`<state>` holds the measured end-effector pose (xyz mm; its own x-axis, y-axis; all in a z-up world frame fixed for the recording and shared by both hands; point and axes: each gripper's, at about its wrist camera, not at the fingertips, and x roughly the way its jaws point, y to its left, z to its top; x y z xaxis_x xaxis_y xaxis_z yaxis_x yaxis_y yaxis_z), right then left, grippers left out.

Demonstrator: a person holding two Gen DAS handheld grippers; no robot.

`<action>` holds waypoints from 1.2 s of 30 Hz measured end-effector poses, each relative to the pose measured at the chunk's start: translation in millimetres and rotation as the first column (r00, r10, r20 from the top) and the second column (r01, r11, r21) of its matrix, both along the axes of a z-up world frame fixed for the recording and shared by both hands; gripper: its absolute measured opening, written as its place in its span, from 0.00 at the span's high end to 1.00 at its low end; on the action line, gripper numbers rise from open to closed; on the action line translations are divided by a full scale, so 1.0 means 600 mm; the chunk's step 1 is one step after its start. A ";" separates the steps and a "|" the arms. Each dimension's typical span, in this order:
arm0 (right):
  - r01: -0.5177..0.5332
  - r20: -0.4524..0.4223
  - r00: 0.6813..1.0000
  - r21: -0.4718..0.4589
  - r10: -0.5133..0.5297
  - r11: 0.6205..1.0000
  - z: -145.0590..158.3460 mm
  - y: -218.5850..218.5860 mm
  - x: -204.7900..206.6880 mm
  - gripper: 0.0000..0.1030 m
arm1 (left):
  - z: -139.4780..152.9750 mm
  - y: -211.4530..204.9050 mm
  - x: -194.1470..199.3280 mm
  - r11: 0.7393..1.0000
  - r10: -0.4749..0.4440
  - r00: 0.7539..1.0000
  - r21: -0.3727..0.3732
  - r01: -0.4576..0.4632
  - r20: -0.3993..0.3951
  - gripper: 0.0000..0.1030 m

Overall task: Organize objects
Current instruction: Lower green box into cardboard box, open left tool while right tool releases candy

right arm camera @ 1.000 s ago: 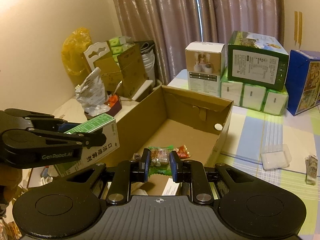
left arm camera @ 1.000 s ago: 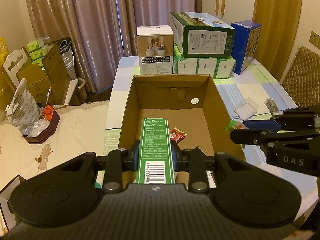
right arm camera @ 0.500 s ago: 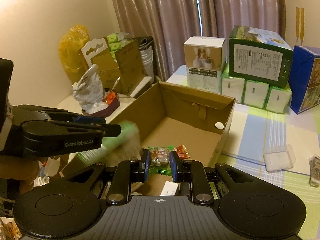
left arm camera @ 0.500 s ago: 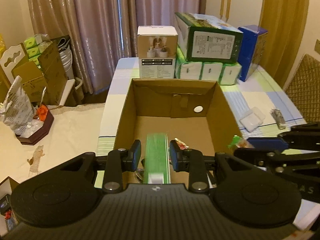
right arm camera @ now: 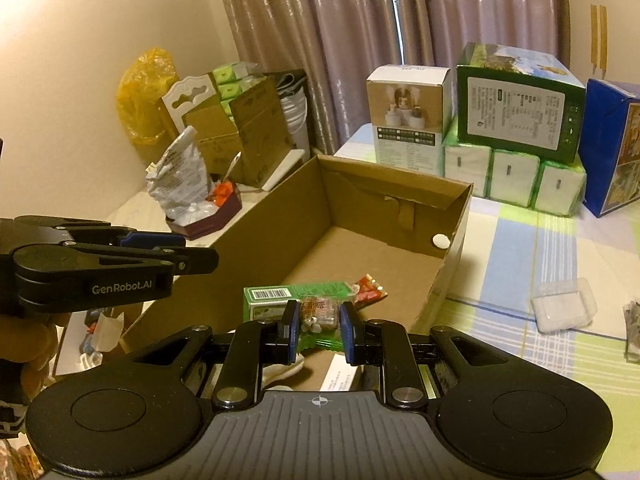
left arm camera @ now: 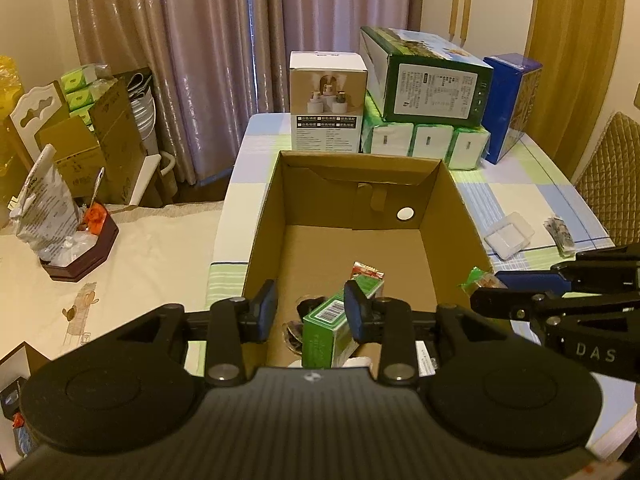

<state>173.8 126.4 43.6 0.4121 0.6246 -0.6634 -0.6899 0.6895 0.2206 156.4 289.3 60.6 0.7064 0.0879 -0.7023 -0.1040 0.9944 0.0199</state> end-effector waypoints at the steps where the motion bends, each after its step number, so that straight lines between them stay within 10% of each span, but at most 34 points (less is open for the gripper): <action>1: -0.001 -0.002 1.000 0.002 0.001 1.000 0.000 0.000 0.000 0.82 | 0.000 0.000 -0.002 1.000 0.002 1.000 0.001 -0.002 0.000 0.70; 20: 0.054 -0.081 0.996 0.086 -0.047 0.995 -0.009 -0.049 0.009 0.66 | -0.007 -0.002 -0.046 0.999 0.026 1.000 -0.040 -0.026 -0.003 0.61; 36: 0.121 -0.085 0.990 0.108 -0.112 0.987 0.025 -0.165 -0.094 0.39 | 0.024 -0.075 -0.141 0.995 0.064 0.997 -0.075 -0.062 0.031 0.23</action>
<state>117.6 27.5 58.6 0.4358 0.6482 -0.6245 -0.5837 0.7316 0.3521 72.1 244.3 74.8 0.7244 0.0819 -0.6844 -0.1660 0.9844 -0.0579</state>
